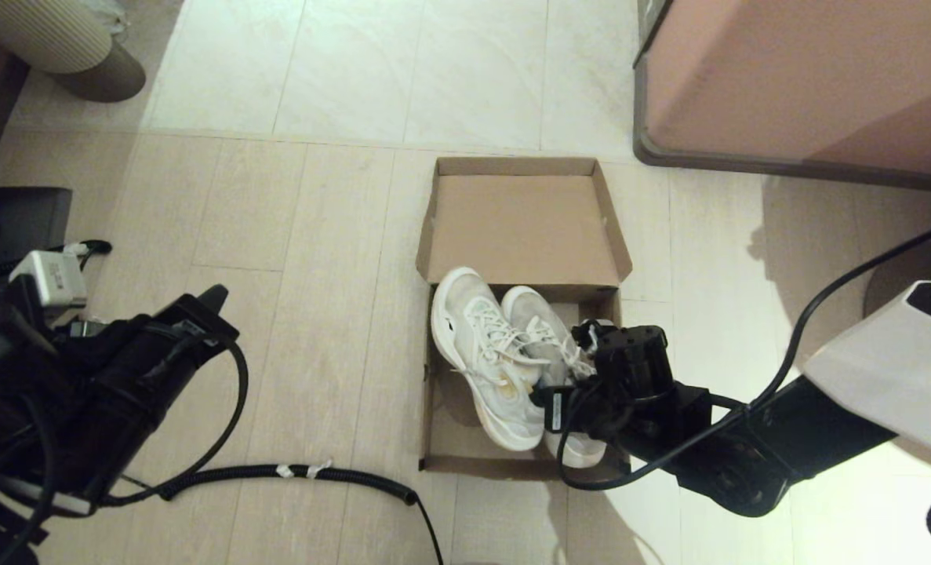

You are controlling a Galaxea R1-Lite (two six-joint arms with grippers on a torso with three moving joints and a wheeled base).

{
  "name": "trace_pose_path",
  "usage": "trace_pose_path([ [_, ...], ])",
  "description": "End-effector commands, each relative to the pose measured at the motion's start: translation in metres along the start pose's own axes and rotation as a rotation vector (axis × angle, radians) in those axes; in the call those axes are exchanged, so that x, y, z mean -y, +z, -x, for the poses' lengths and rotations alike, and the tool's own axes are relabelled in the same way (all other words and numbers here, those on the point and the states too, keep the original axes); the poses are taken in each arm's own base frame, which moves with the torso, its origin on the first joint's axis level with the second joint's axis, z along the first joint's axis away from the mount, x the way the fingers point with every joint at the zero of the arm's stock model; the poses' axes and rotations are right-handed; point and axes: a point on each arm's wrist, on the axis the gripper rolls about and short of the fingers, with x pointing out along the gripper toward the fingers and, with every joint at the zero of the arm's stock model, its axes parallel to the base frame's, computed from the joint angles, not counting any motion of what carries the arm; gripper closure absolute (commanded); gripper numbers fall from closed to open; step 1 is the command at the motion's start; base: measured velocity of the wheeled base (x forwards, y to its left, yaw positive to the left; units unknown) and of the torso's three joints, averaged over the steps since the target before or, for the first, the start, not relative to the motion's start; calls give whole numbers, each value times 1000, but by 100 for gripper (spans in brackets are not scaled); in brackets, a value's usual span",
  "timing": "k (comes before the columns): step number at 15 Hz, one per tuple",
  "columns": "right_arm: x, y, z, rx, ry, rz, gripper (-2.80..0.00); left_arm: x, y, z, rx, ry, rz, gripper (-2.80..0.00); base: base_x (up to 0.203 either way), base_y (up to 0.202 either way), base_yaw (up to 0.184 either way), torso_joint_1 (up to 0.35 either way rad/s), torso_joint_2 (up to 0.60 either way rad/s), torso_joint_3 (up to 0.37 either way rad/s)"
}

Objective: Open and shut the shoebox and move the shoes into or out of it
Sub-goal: Put the shoes into the shoe box

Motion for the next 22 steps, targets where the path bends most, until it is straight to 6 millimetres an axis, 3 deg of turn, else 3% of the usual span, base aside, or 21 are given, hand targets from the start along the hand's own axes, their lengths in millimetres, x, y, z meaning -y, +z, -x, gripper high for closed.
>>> trace_pose_path([
  [1,4,-21,-23,-30,-12,18,0,-2,-1,4,-7,-5,2,0,0,0,0,0,0,0],
  [6,11,-46,-52,29,-43,68,0,-9,2,11,-7,7,-4,0,0,0,0,0,0,0],
  [10,16,-48,-60,46,-95,67,0,-12,1,14,-14,15,-5,0,0,0,0,0,0,0],
  [16,19,-46,-60,57,-120,61,0,-13,-2,13,-28,19,11,0,0,0,0,0,0,0],
  [20,20,-40,-43,53,-123,64,0,-15,-7,13,-48,26,18,0,0,0,0,0,0,0],
  [21,21,-43,-45,46,-126,65,-280,-15,-7,11,-49,27,18,0,0,0,0,0,0,0],
  [22,21,-45,-49,43,-126,65,-280,-15,-7,11,-48,26,18,0,0,0,0,0,0,0],
])
